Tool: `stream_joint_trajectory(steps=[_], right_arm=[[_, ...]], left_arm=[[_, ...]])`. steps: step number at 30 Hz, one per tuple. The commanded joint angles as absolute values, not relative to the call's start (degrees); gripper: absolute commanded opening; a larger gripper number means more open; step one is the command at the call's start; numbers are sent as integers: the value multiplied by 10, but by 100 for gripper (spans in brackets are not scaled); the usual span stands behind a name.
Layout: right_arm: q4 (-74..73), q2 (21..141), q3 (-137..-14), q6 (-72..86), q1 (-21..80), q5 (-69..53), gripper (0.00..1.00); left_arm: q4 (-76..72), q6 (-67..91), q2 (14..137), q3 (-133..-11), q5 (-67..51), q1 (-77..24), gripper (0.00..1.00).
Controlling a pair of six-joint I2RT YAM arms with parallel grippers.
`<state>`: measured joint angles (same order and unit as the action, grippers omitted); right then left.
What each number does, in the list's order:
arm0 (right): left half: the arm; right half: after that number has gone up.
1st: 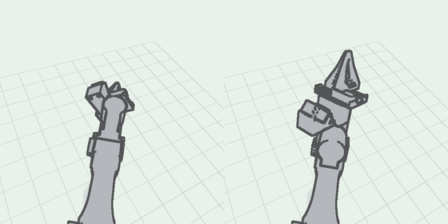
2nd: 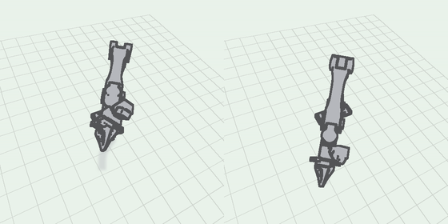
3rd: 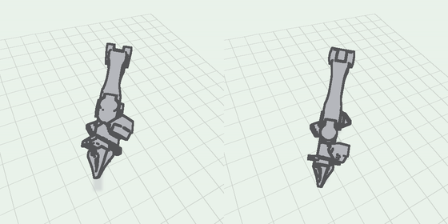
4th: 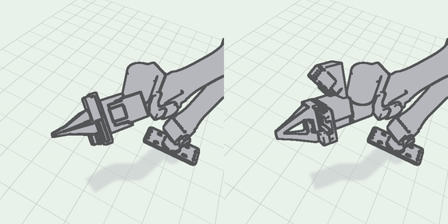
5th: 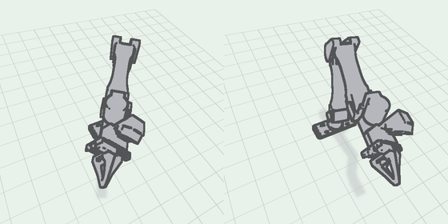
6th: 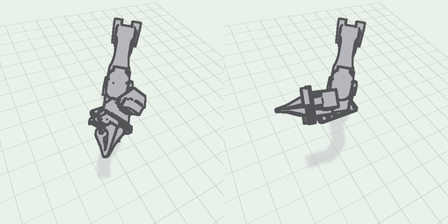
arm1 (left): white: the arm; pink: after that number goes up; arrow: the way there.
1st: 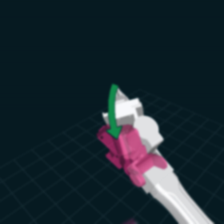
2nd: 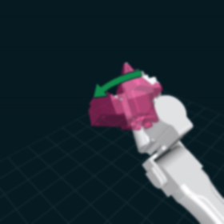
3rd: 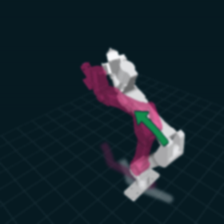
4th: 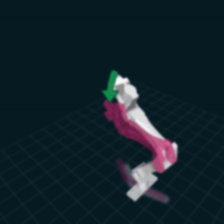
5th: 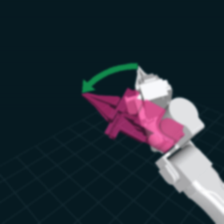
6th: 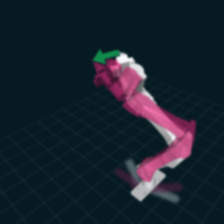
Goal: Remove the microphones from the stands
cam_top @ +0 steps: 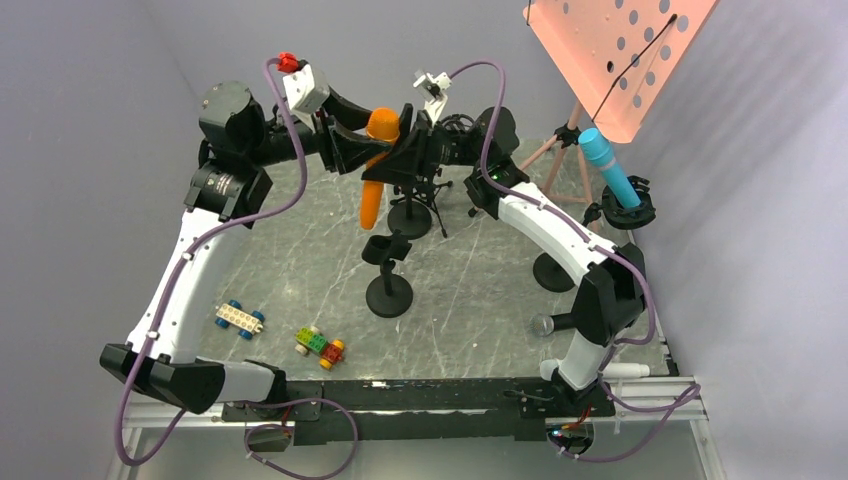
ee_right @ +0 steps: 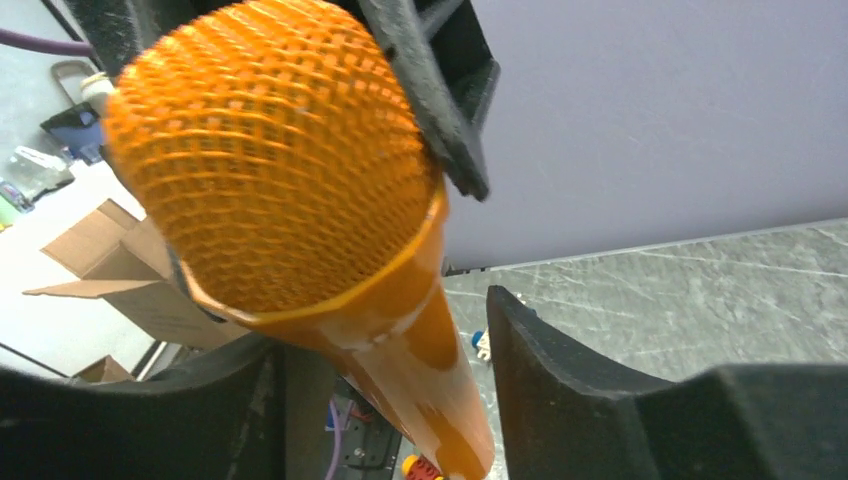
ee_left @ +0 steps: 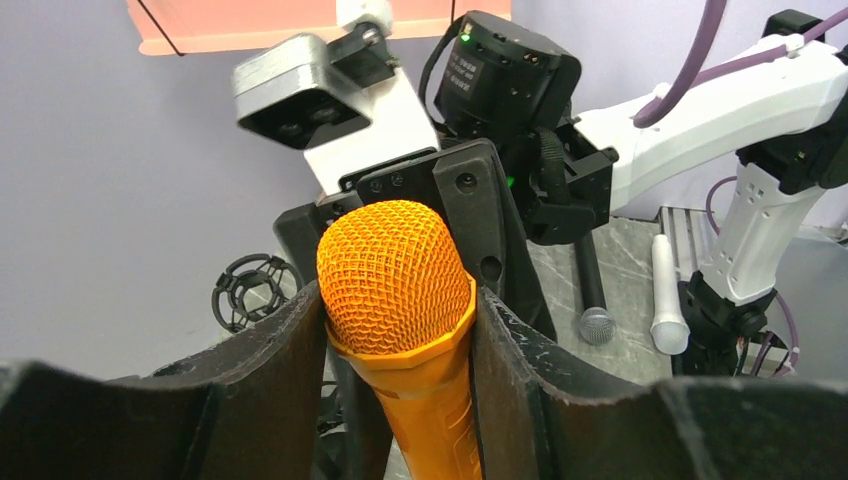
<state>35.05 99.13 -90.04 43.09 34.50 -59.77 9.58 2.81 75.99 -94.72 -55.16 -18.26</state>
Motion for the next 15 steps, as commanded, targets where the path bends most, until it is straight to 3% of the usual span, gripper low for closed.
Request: stream_joint_trajectory(steps=[1, 6, 9, 10, 12, 15], right_arm=[[382, 991, -930, 443, 345, -599, 45], [327, 972, -922, 377, 342, -618, 13], [213, 940, -919, 260, 333, -622, 3], [159, 925, -919, 200, 331, -616, 0], [32, 889, -923, 69, 328, -597, 0], [-166, 837, -919, -125, 327, -549, 0]], left_arm=[[62, 41, 750, -952, -543, -191, 0], [71, 36, 743, -948, -524, -191, 2], [86, 38, 738, -947, -507, -191, 49], [92, 35, 734, -947, -499, -191, 60], [114, 19, 723, -948, -487, -191, 72], [135, -14, 706, -949, -480, -188, 77]])
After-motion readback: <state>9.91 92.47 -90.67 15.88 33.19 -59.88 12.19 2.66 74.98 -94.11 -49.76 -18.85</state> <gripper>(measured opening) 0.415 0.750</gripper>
